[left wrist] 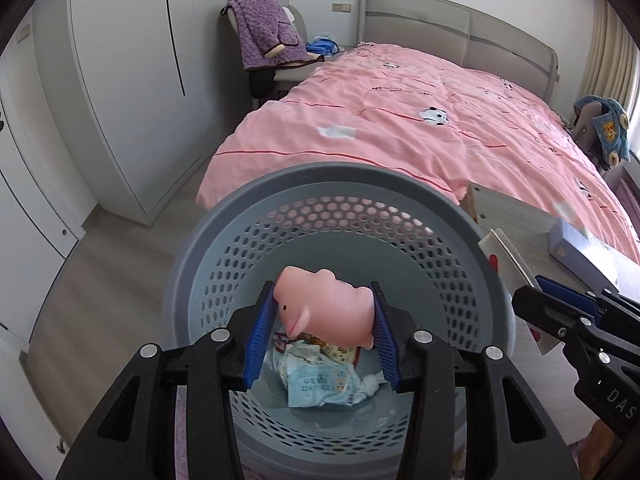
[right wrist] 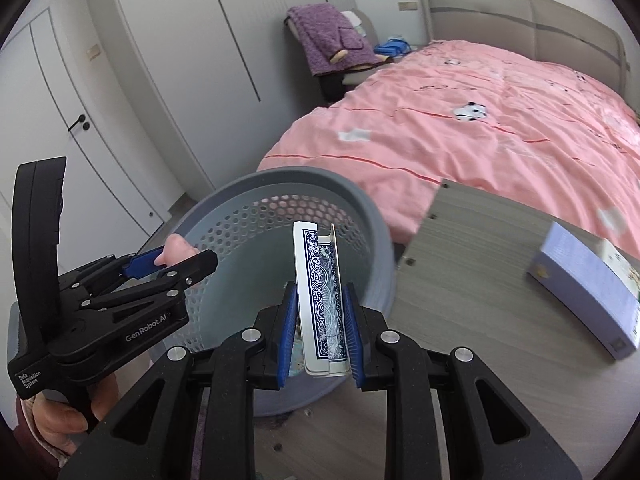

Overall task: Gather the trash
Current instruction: 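Carry pig and card deck over the basket and open both grippers, then withdraw both open grippers from the basket back toward the table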

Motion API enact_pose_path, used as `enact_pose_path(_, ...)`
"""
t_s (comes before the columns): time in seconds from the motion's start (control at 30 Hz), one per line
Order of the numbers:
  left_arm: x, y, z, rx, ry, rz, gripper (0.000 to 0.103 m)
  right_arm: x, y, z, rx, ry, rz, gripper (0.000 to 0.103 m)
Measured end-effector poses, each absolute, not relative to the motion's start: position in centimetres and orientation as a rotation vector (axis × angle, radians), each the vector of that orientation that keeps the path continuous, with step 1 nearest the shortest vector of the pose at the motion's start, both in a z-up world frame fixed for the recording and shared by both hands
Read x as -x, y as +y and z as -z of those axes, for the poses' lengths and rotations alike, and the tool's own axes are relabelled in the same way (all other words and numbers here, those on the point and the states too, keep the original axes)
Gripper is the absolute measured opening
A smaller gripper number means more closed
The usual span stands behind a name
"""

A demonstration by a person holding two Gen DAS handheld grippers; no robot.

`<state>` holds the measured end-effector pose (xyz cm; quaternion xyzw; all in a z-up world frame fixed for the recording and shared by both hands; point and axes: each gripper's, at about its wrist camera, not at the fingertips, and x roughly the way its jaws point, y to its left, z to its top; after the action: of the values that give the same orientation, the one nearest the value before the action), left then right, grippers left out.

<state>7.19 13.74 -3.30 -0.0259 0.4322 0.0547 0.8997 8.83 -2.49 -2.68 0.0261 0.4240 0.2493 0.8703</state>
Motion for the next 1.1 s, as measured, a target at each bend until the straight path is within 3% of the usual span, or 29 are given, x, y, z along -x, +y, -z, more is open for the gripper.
enact_pose_path(0.33,-8.6,15.0,4.3,0.045,0.915,-0.127,0.045,-10.5,-0.4,3.2,-0.034,0.9,-0.534,0.026)
enact_pose_path(0.43,-8.6,15.4,4.2,0.051,0.907,-0.14,0.063,-10.4,-0.4,3.1,-0.033,0.89,-0.53,0.03)
enact_pose_path(0.57,-8.2,15.6,3.7,0.045,0.892,-0.152,0.069,-10.2,-0.5,2.6,-0.034,0.873,-0.524,0.041)
enact_pose_path(1.1,-6.5,15.6,2.8,0.026,0.875,-0.176,0.07,-9.1,-0.7,2.6,-0.03,0.876,-0.507,0.042)
